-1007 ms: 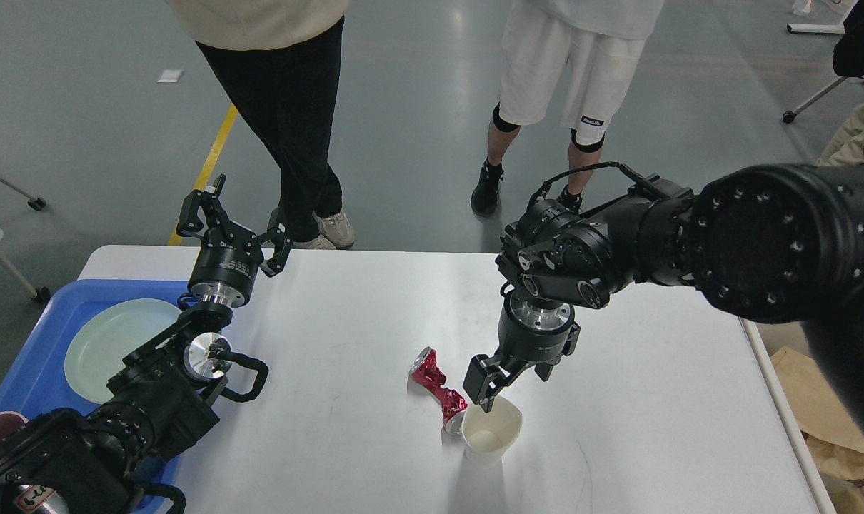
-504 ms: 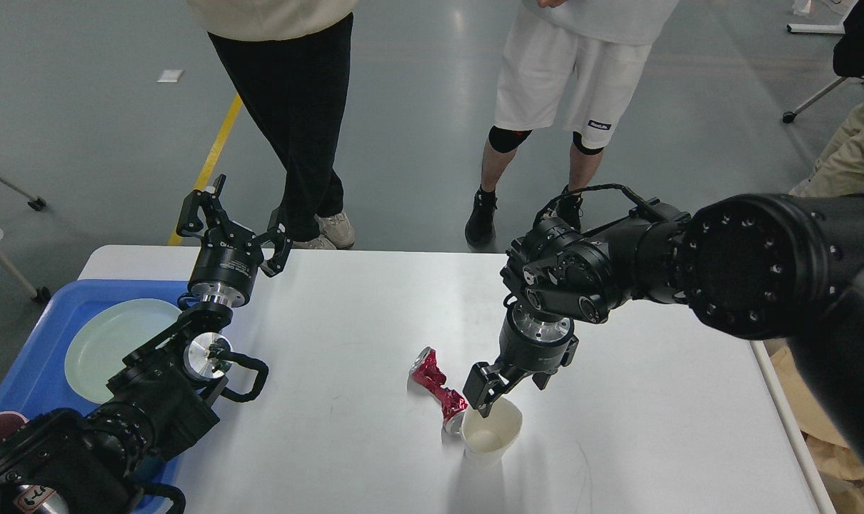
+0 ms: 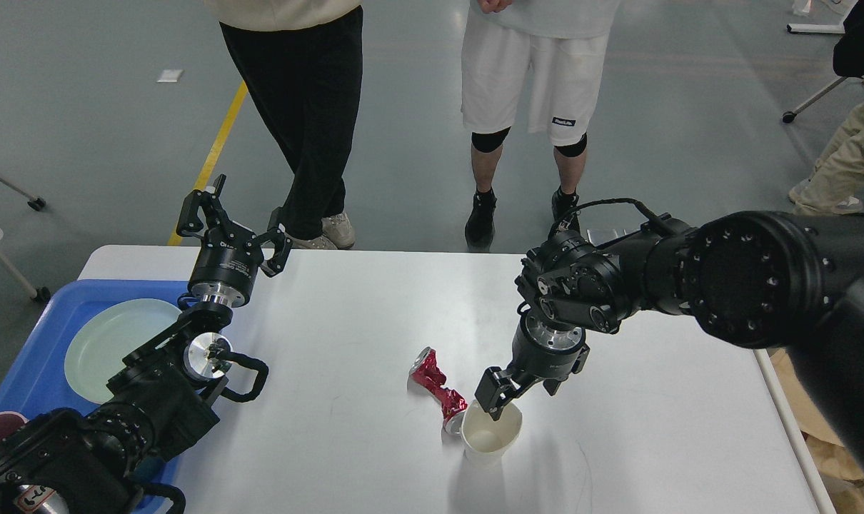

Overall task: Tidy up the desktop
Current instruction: 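Lower the right gripper onto the paper cup rim and grasp it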

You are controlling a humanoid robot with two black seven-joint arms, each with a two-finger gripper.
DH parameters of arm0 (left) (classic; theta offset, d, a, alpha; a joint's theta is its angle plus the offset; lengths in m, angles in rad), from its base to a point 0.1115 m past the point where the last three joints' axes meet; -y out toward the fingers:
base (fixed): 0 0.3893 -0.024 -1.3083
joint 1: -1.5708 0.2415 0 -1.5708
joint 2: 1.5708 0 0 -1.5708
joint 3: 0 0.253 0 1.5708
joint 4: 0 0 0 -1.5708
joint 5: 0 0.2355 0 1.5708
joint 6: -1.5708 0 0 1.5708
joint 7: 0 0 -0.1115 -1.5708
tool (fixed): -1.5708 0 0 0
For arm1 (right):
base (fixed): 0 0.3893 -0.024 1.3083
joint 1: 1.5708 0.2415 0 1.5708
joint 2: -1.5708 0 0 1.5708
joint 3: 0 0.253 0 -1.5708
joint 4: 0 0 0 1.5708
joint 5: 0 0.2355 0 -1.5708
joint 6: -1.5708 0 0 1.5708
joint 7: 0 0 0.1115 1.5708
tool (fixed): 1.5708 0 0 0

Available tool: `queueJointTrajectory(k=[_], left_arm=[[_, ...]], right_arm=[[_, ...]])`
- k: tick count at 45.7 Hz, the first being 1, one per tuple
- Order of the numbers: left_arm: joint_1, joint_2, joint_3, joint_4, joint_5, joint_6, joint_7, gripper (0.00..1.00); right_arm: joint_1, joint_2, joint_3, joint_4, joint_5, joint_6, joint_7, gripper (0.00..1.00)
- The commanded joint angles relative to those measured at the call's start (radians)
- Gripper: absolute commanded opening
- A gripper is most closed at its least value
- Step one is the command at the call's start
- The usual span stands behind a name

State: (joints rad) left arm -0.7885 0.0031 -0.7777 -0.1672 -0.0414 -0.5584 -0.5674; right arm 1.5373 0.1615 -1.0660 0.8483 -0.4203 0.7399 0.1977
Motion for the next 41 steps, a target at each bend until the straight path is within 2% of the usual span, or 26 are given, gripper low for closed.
queueJointTrajectory(k=[1,9,15,17,31,36,41], left_arm=[[0.000,0.000,0.000,0.000,0.000,0.000,0.000,0.97],[0.000,0.000,0.002,0.000,0.000,0.000,0.000,0.97],[0.000,0.000,0.000,0.000,0.000,0.000,0.000,0.97],[0.000,0.001,0.000,0.000,0.000,0.000,0.000,0.97],[0.000,0.000,0.000,0.000,0.000,0.000,0.000,0.97],[0.000,0.000,0.000,0.000,0.000,0.000,0.000,0.97],[0.000,0.000,0.000,0.000,0.000,0.000,0.001,0.97]], right_arm=[[0.000,-0.008,-0.002,0.000,0.002,0.000,-0.001,1.00],[-0.017,-0.028,-0.002,0.003,0.003,0.000,-0.001,0.97],[-0.023,-0.042,-0.002,0.006,0.008,0.004,-0.001,0.88],[-0.023,-0.046,-0.002,0.011,0.011,0.012,-0.001,0.79],[-0.026,-0.066,0.006,0.012,0.020,0.013,0.000,0.49],[-0.026,-0.068,0.009,0.012,0.020,0.013,0.002,0.28],[-0.028,-0.068,0.017,0.011,0.020,0.013,0.002,0.15]])
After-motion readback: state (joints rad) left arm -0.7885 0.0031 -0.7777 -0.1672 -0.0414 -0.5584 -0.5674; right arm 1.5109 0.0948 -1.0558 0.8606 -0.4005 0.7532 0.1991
